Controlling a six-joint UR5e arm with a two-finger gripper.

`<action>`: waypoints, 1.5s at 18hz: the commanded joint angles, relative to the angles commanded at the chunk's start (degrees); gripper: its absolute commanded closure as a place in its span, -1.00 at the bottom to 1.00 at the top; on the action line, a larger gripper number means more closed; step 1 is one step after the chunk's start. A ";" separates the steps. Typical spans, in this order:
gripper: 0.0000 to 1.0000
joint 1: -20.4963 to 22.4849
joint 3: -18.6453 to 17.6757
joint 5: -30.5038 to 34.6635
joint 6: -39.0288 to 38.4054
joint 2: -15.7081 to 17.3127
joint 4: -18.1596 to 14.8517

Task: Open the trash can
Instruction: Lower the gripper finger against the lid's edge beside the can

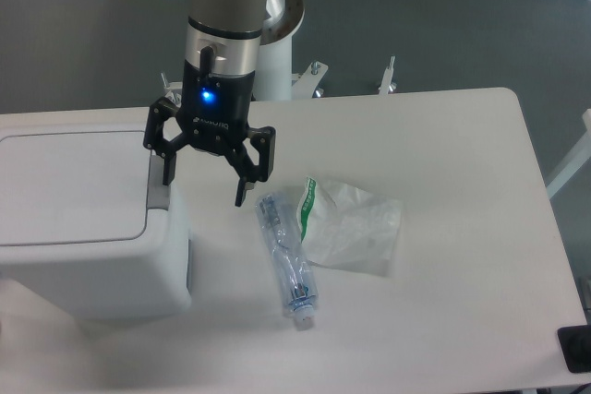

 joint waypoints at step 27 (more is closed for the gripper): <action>-1.00 0.00 -1.23 0.00 -1.41 -0.26 1.06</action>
